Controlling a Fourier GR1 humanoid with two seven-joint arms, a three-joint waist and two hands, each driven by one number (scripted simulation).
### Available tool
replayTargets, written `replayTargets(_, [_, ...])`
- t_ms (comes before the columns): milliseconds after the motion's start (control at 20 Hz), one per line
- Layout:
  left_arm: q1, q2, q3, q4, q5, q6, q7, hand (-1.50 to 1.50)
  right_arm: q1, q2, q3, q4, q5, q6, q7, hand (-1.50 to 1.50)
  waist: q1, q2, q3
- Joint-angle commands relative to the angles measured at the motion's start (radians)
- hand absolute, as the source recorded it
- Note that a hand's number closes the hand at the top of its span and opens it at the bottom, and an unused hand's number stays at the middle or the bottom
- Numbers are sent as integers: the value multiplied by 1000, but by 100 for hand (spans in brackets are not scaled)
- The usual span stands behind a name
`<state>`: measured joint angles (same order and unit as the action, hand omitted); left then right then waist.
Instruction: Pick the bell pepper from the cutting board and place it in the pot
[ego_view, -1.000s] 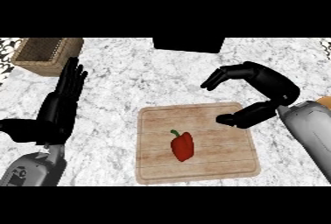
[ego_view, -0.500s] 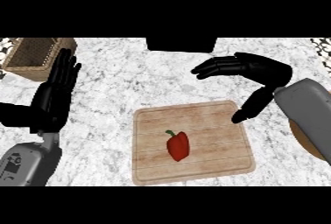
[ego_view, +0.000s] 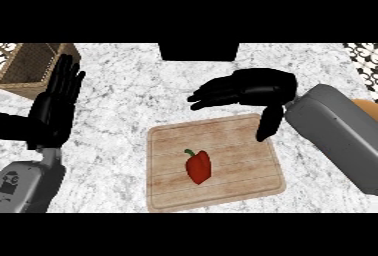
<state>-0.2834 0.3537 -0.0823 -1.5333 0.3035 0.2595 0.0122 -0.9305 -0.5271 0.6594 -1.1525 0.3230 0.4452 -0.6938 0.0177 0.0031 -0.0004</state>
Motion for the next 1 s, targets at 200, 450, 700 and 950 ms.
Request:
replayTargets(200, [24,-37,3,8,-26,-10,1,0,43,103,62,-33,146,58,100,-150,-15,-4,0])
replayTargets(450, [32,-9,49,-36,-20,-38,21,0,106,132,65,-61,203,103,151,-150,-16,-5,0])
replayTargets(700, [37,-36,74,43,-39,-78,-52,0,137,153,42,-29,292,92,82,-150,-15,-3,0])
replayTargets(950, [-15,-64,74,46,-71,-49,-10,0,164,245,14,-19,335,58,69,-150,-14,-2,0])
